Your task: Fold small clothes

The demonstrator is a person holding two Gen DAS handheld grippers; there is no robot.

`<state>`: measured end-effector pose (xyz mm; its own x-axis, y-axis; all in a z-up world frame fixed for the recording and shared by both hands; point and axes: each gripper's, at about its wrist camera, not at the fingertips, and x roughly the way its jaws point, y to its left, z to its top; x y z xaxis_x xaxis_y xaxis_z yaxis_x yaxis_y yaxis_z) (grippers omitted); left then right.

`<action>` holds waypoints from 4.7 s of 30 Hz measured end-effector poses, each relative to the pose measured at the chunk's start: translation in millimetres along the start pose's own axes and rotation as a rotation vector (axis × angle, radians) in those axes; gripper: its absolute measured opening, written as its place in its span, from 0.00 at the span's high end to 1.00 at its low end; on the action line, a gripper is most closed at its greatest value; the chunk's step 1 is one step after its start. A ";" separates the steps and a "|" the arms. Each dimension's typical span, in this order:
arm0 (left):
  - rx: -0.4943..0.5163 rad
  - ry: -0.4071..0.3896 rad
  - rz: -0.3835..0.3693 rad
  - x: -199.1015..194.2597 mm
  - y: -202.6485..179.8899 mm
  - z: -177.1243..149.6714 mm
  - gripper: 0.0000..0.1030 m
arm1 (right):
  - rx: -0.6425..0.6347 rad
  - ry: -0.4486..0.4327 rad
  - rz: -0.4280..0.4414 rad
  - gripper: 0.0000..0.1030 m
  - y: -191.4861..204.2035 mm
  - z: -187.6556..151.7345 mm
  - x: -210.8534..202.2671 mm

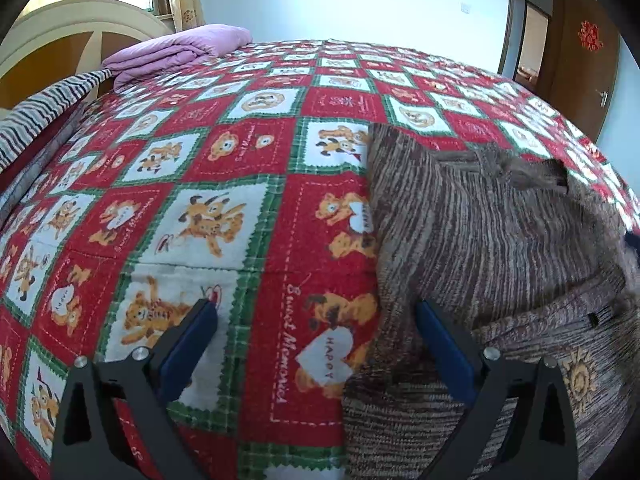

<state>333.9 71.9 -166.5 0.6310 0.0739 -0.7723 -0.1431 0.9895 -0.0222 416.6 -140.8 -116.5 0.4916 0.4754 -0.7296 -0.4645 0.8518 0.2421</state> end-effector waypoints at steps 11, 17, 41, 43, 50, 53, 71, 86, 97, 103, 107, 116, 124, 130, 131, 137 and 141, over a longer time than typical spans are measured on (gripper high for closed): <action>-0.100 -0.025 -0.067 -9.2 18.0 -4.5 0.01 | -0.109 0.112 0.221 0.21 18.5 -55.7 -33.9; -0.077 -0.012 -0.056 -6.2 13.5 -4.0 0.00 | 0.003 -0.020 0.078 0.21 -6.1 0.1 -3.9; 0.148 -0.018 0.036 11.7 -45.3 64.1 0.00 | 0.173 -0.054 -0.505 0.21 -103.4 -29.1 -45.5; 0.170 0.021 0.104 34.0 -55.1 67.7 0.00 | 0.205 -0.027 -0.558 0.21 -118.3 -29.5 -35.2; 0.116 0.019 0.188 43.9 -21.1 50.9 0.00 | 0.287 -0.006 -0.537 0.21 -162.1 -54.7 -46.8; 0.043 0.029 0.173 41.4 -2.1 46.0 0.00 | 0.299 -0.017 -0.526 0.21 -166.6 -60.0 -50.5; 0.077 -0.094 0.108 -3.4 -27.7 60.2 0.00 | 0.294 -0.126 -0.579 0.19 -148.9 -61.0 -68.5; 0.091 0.012 0.300 47.3 -6.3 54.5 0.00 | 0.307 -0.076 -0.530 0.19 -152.4 -63.2 -51.0; 0.201 -0.119 0.323 11.4 -43.2 79.9 0.00 | 0.234 -0.082 -0.509 0.19 -139.7 -48.2 -52.9; 0.290 -0.041 0.460 66.8 -49.0 86.1 0.00 | 0.177 0.024 -0.551 0.19 -148.8 -23.9 -25.4; 0.132 -0.021 0.439 65.4 -13.7 80.7 0.00 | 0.285 0.019 -0.519 0.19 -174.2 -34.4 -31.7; 0.102 -0.038 0.238 7.9 -12.3 53.4 0.00 | 0.307 -0.064 -0.366 0.18 -135.6 -58.5 -77.5; 0.156 -0.116 0.108 -67.1 -18.5 1.2 0.00 | 0.238 -0.062 -0.325 0.18 -89.2 -99.3 -116.1; 0.156 -0.112 0.055 -93.8 -17.2 -23.8 0.00 | 0.250 -0.049 -0.325 0.18 -76.2 -128.0 -132.8; 0.155 -0.112 0.043 -97.1 -17.0 -27.2 0.00 | 0.249 -0.045 -0.324 0.18 -73.7 -131.7 -134.2; 0.156 -0.099 0.029 -108.8 -14.2 -48.4 0.00 | 0.231 -0.012 -0.311 0.18 -55.7 -156.8 -144.0; 0.143 -0.086 0.010 -115.2 -9.3 -61.1 0.00 | 0.214 0.012 -0.310 0.18 -46.6 -170.0 -146.5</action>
<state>215.9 46.5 -116.1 0.6939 0.0883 -0.7147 -0.0434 0.9958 0.0809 241.0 -287.6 -129.6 0.5754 0.1867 -0.7963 -0.1301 0.9821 0.1362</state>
